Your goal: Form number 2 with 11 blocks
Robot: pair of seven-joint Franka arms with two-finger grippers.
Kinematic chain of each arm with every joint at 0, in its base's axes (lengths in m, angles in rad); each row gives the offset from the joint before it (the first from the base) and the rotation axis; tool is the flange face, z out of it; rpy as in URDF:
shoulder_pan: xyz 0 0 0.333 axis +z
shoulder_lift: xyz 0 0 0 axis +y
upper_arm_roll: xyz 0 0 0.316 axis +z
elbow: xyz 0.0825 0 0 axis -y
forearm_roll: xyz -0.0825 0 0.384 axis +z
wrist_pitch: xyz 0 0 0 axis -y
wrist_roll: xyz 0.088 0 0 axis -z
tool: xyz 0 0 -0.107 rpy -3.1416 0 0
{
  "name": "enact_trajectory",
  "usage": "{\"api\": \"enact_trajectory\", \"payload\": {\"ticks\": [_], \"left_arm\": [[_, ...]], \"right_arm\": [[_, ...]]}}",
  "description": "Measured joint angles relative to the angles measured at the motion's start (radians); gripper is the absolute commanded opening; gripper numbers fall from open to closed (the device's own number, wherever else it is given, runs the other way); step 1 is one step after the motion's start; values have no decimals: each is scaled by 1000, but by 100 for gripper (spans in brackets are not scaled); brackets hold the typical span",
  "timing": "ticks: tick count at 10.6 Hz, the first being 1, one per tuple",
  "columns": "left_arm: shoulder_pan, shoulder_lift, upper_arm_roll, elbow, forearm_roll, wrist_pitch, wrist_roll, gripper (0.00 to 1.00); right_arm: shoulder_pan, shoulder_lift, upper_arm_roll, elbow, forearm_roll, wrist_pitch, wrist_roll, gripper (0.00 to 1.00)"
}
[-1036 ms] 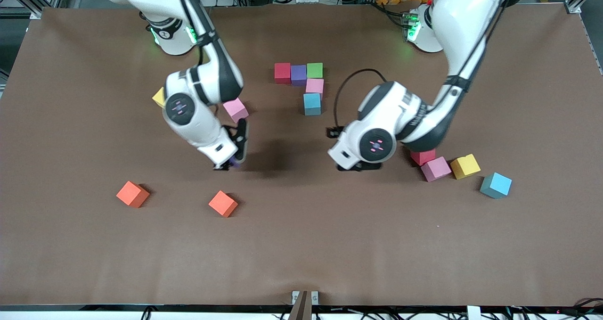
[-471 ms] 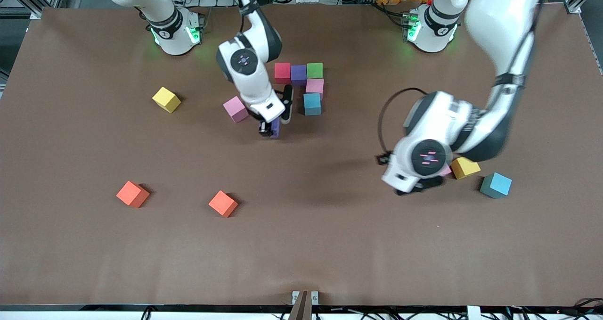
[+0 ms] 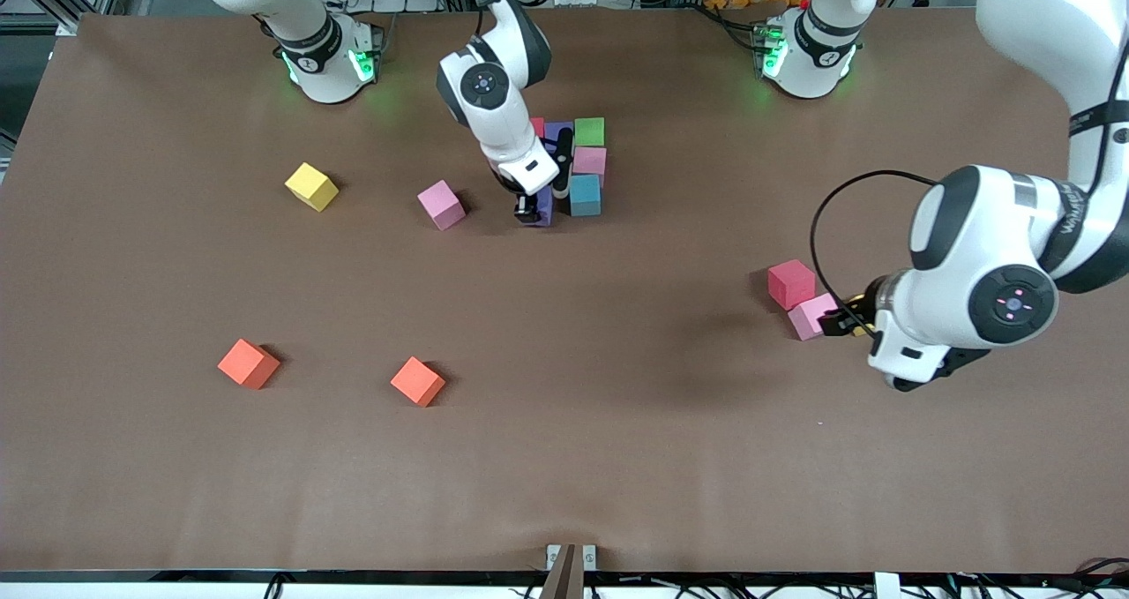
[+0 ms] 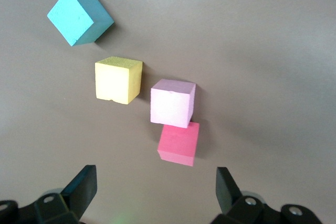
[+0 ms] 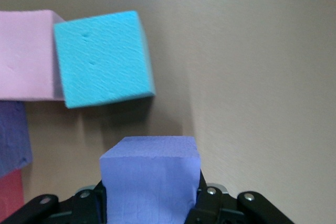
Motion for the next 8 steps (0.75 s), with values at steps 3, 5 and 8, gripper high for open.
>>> {"api": "enact_trajectory", "payload": {"ticks": [3, 5, 8], "left_arm": [[35, 87, -1, -21, -42, 18, 0, 100], [50, 139, -3, -21, -58, 51, 0, 100], [78, 168, -3, -36, -124, 100, 88, 100]], "right_arm": [[1, 24, 22, 2, 5, 17, 13, 7], [1, 31, 33, 13, 11, 17, 44, 7], [1, 45, 54, 34, 12, 17, 79, 7]]}}
